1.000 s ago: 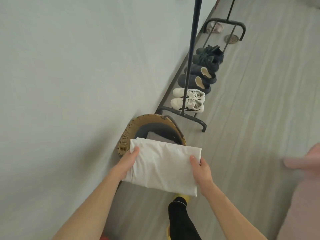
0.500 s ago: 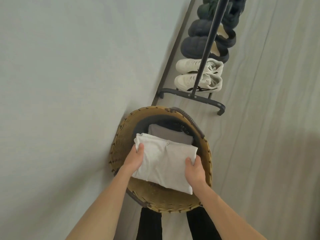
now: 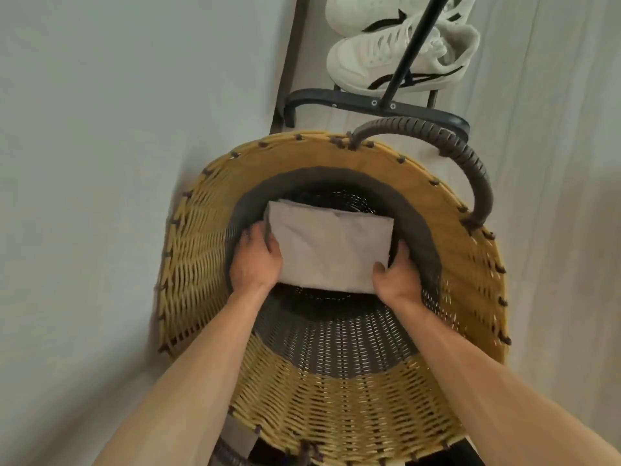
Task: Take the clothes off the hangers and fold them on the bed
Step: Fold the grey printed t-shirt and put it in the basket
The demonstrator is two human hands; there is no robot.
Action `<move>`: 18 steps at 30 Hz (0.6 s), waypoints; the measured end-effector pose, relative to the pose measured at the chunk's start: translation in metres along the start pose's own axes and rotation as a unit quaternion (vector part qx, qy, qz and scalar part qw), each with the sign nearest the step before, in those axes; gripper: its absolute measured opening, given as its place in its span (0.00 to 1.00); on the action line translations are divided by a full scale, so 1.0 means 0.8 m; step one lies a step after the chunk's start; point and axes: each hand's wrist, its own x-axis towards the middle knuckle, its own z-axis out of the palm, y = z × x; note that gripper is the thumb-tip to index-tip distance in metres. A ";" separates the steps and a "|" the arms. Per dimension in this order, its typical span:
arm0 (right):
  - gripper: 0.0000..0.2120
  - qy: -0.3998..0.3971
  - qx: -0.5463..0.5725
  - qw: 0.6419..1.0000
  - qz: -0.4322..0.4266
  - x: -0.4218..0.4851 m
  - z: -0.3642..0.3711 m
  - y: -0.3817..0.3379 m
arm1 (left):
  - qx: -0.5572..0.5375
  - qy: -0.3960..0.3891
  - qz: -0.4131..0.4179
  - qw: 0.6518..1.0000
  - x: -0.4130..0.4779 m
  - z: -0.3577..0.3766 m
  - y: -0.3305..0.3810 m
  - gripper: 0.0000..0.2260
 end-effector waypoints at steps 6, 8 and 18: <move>0.31 0.034 -0.249 0.947 -0.198 -0.007 0.029 0.003 | 0.278 -0.070 0.250 0.925 -0.008 0.038 0.003 0.29; 0.32 0.016 -0.280 0.922 -0.266 0.005 0.040 0.006 | 0.302 -0.083 0.271 0.910 0.005 0.054 0.010 0.30; 0.36 -0.129 -0.460 0.862 -0.171 0.086 0.081 0.050 | 0.432 -0.131 0.144 0.880 0.095 0.098 -0.049 0.30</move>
